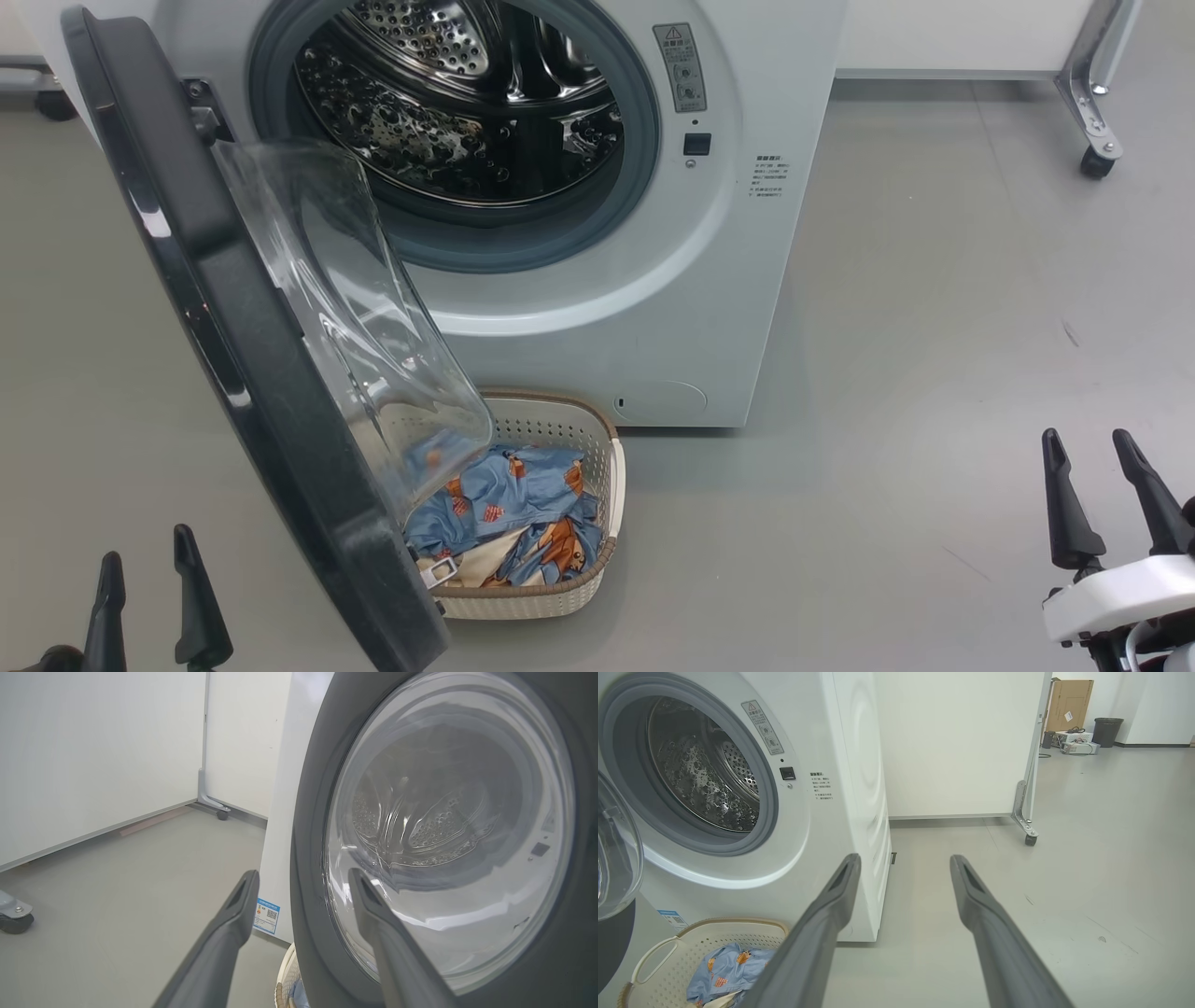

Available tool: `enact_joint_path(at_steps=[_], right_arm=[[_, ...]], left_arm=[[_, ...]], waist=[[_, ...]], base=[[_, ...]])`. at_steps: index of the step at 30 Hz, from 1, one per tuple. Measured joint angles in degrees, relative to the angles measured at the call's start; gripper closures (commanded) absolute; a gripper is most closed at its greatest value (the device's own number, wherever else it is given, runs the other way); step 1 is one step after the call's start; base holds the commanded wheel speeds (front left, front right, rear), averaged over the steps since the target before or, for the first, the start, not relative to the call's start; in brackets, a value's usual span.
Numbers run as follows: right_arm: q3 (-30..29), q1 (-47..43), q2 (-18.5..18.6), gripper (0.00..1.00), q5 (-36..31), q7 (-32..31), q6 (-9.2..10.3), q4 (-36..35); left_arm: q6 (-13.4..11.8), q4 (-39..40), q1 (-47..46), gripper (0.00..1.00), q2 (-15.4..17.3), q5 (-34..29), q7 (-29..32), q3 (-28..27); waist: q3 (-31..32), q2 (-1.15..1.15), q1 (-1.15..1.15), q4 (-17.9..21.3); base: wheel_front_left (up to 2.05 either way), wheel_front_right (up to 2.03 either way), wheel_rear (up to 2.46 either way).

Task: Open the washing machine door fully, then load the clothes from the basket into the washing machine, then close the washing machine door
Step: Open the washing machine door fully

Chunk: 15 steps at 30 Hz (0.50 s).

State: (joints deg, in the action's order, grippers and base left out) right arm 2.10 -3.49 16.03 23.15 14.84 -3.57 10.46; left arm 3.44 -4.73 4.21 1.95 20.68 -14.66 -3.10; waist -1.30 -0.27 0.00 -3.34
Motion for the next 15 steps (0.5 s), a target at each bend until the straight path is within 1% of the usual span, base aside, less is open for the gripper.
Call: enact_joint_path(at_steps=[6, 10, 11, 15], right_arm=[[-1.9, 0.0, -1.2, 0.0, -1.5, 0.0, -1.02, 0.1], [-2.8, -0.1, -1.8, 0.0, -2.2, 0.0, -1.24, 0.3], [-3.5, -0.2, -1.9, 0.0, -2.6, 0.0, -1.71, 0.4], [-4.4, -0.4, -2.6, 0.0, -3.3, 0.0, -2.01, 0.6]], left_arm=[[0.0, 0.0, 0.0, 0.0, 0.0, 0.0, 0.0, 0.0], [0.0, 0.0, 0.0, 0.0, 0.0, 0.0, 0.0, 0.1], [0.0, 0.0, 0.0, 0.0, 0.0, 0.0, 0.0, 0.2], [0.0, 0.0, 0.0, 0.0, 0.0, 0.0, 0.0, 0.3]], waist=[[-0.1, 0.0, 0.0, -0.2], [-0.1, 0.0, 0.0, -0.2], [-0.1, 0.0, 0.0, -0.3], [-0.1, 0.0, 0.0, -0.5]], base=[[0.0, 0.0, 0.0], [0.0, 0.0, 0.0], [0.0, 0.0, 0.0], [0.0, 0.0, 0.0]])
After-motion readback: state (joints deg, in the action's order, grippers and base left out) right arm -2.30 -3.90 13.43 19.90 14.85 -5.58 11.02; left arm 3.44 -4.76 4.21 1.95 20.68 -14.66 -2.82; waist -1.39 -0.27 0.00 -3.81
